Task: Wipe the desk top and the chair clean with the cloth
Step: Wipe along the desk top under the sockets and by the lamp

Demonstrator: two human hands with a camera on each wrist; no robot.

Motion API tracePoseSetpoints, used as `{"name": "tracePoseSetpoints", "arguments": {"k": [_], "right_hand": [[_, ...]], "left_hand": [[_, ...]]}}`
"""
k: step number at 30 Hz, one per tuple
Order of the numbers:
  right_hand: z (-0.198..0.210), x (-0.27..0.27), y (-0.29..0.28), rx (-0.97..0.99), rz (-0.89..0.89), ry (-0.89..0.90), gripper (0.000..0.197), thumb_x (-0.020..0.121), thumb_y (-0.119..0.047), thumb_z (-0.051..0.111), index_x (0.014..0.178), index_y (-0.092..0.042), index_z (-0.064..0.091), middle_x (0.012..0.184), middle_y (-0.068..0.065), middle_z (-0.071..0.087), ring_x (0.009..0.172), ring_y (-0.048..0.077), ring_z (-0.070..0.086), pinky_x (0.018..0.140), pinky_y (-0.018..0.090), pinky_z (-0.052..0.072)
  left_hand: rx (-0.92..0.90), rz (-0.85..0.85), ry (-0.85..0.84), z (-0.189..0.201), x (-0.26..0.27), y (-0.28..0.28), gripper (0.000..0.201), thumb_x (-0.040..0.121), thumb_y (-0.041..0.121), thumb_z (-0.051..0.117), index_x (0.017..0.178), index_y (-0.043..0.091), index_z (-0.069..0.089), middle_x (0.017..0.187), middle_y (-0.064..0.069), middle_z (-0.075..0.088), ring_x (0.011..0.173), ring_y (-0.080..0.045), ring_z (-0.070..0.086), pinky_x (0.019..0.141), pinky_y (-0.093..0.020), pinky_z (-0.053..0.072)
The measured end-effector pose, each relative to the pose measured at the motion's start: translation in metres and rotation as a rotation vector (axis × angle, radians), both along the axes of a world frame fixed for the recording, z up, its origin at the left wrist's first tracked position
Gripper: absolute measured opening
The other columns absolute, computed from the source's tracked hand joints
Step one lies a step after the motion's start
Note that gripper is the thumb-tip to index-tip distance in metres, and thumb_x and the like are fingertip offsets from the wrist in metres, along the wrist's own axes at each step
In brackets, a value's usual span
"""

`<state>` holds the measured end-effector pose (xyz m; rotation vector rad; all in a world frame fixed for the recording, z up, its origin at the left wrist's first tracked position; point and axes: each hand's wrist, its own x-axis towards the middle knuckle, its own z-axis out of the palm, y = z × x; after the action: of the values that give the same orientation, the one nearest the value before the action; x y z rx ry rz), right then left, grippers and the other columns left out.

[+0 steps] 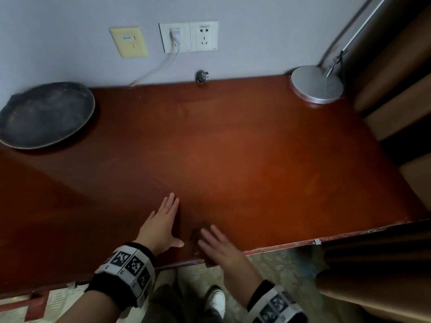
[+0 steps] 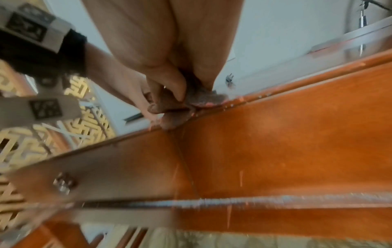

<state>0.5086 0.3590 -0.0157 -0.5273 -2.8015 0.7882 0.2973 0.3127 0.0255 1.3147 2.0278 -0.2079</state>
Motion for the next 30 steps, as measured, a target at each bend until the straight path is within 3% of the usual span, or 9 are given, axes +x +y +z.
{"name": "tracePoseSetpoints", "arguments": {"k": [4, 9, 13, 16, 19, 22, 25, 27, 30], "right_hand": [[0.027, 0.026, 0.088, 0.042, -0.375, 0.013, 0.085, 0.064, 0.022, 0.054, 0.138, -0.017, 0.041, 0.147, 0.0, 0.03, 0.143, 0.009, 0.007, 0.114, 0.031, 0.022], [0.018, 0.021, 0.083, 0.012, -0.446, -0.271, 0.09, 0.074, 0.022, 0.041, 0.146, -0.028, 0.019, 0.146, -0.011, -0.013, 0.138, 0.005, -0.018, 0.118, 0.039, 0.01], [-0.015, -0.015, -0.003, 0.131, 0.038, -0.154, 0.062, 0.064, -0.001, 0.042, 0.121, -0.019, 0.059, 0.137, 0.004, 0.051, 0.13, 0.022, 0.041, 0.098, 0.042, 0.039], [-0.02, -0.042, -0.037, 0.09, 0.32, -0.153, 0.034, 0.083, -0.025, 0.04, 0.115, -0.023, 0.049, 0.125, -0.003, 0.058, 0.113, 0.021, 0.06, 0.092, 0.034, 0.049], [-0.012, -0.048, 0.007, 0.057, 0.358, -0.161, 0.035, 0.095, -0.017, 0.044, 0.129, -0.007, 0.048, 0.137, -0.011, 0.05, 0.133, 0.012, 0.039, 0.115, 0.033, 0.01], [0.019, -0.038, 0.092, -0.146, -0.286, 0.066, 0.054, 0.081, 0.009, 0.051, 0.132, -0.007, 0.05, 0.142, -0.007, 0.039, 0.138, 0.014, 0.028, 0.114, 0.024, 0.017], [0.034, -0.051, 0.143, -0.128, -0.579, -0.235, 0.076, 0.079, 0.02, 0.04, 0.145, -0.016, 0.03, 0.156, 0.0, 0.014, 0.145, 0.018, 0.008, 0.113, 0.024, 0.016], [0.031, -0.078, 0.134, -0.096, -0.555, -0.41, 0.082, 0.079, 0.017, 0.04, 0.149, -0.021, 0.017, 0.158, -0.003, -0.002, 0.145, 0.016, -0.007, 0.117, 0.031, 0.009], [0.022, -0.111, 0.08, -0.083, -0.124, -0.39, 0.08, 0.082, 0.014, 0.04, 0.149, -0.019, 0.014, 0.157, -0.001, -0.007, 0.141, 0.014, -0.019, 0.117, 0.04, -0.002]], "left_hand": [[0.0, -0.011, -0.006, 0.0, -0.002, -0.003, 0.111, 0.083, 0.039, 0.069, 0.149, 0.015, -0.015, 0.154, 0.001, -0.028, 0.144, -0.013, -0.018, 0.118, -0.034, 0.004], [0.017, -0.009, -0.008, -0.004, -0.003, -0.004, 0.109, 0.083, 0.04, 0.068, 0.149, 0.015, -0.016, 0.154, 0.001, -0.028, 0.144, -0.013, -0.018, 0.118, -0.034, 0.002], [0.021, -0.015, -0.018, -0.002, -0.005, -0.006, 0.106, 0.084, 0.03, 0.068, 0.15, 0.015, -0.013, 0.155, 0.002, -0.026, 0.144, -0.013, -0.016, 0.118, -0.033, 0.004], [0.034, -0.005, -0.062, 0.004, -0.014, -0.008, 0.092, 0.087, -0.001, 0.054, 0.151, 0.018, -0.009, 0.156, 0.003, -0.022, 0.145, -0.012, -0.011, 0.118, -0.031, 0.016], [0.069, 0.026, -0.101, 0.009, -0.027, -0.011, 0.092, 0.08, -0.019, 0.037, 0.152, 0.024, -0.002, 0.156, 0.01, -0.018, 0.146, -0.008, 0.001, 0.098, -0.028, 0.045], [0.084, 0.046, -0.12, 0.007, -0.035, -0.014, 0.093, 0.08, -0.019, 0.038, 0.152, 0.025, -0.001, 0.156, 0.012, -0.016, 0.145, -0.007, 0.003, 0.096, -0.026, 0.046], [0.12, 0.094, -0.136, 0.005, -0.038, -0.02, 0.089, 0.084, -0.011, 0.045, 0.152, 0.025, 0.001, 0.157, 0.013, -0.014, 0.146, -0.007, 0.004, 0.107, -0.028, 0.037], [0.157, 0.122, -0.128, 0.005, -0.043, -0.024, 0.088, 0.086, -0.006, 0.049, 0.152, 0.025, 0.0, 0.156, 0.012, -0.015, 0.146, -0.009, 0.003, 0.114, -0.027, 0.026], [0.194, 0.128, -0.078, 0.008, -0.059, -0.027, 0.086, 0.088, -0.003, 0.051, 0.152, 0.021, -0.002, 0.157, 0.008, -0.016, 0.146, -0.008, -0.003, 0.116, -0.025, 0.011]]}}
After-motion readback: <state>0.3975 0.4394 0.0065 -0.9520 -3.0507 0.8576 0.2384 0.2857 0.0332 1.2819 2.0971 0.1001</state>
